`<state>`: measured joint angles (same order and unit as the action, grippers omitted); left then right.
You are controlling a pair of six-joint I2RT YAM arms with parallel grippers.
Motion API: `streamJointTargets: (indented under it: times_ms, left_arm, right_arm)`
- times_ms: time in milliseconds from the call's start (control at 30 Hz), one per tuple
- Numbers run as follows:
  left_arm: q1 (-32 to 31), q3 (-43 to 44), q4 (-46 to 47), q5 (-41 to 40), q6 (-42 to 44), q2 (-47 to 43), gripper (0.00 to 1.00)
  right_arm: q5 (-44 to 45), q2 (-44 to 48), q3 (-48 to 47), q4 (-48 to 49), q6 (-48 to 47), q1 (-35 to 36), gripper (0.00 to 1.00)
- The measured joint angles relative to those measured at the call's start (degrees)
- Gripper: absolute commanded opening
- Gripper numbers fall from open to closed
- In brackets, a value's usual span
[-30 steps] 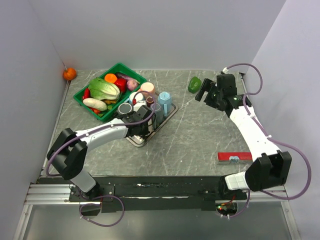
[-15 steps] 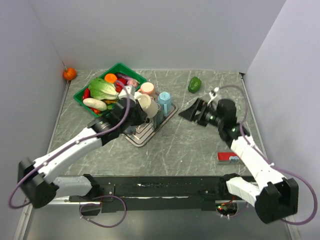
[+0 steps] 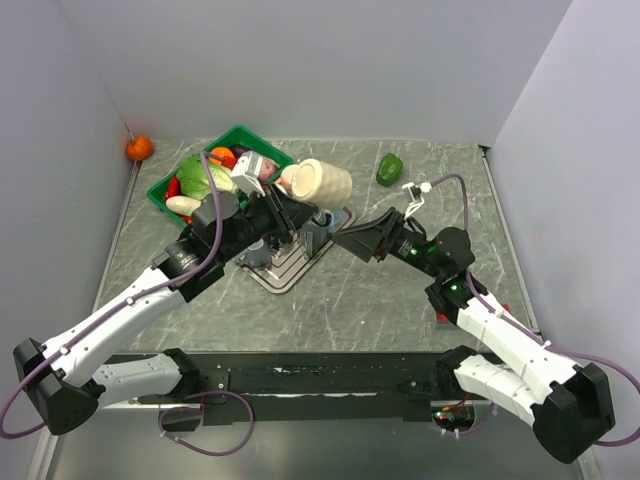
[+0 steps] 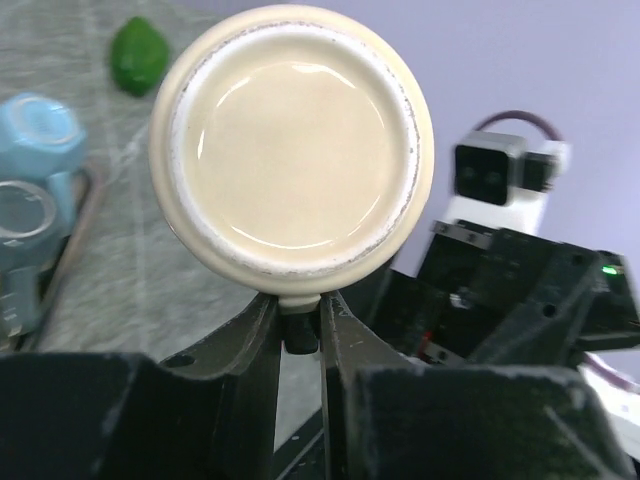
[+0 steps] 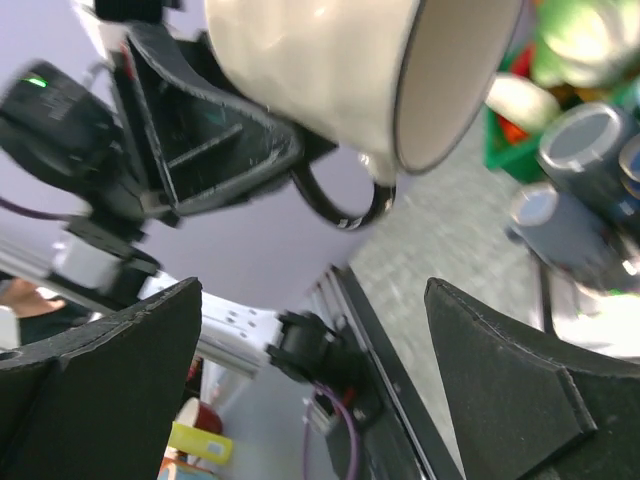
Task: Turn the mug right side up
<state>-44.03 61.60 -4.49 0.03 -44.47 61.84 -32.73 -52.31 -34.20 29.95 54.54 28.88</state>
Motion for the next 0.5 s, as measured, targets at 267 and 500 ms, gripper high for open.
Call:
streamJointTargets:
  times_ms: [267, 500]
  left_arm:
    - [-0.4, -0.3, 11.8, 7.3, -5.7, -0.7, 0.01]
    - [-0.9, -3.3, 19.3, 9.5, -9.6, -1.4, 0.01]
  right_arm:
    - [0.5, -2.4, -2.3, 6.1, 4.6, 0.2, 0.83]
    - [2.1, -2.2, -2.7, 9.7, 7.1, 0.2, 0.78]
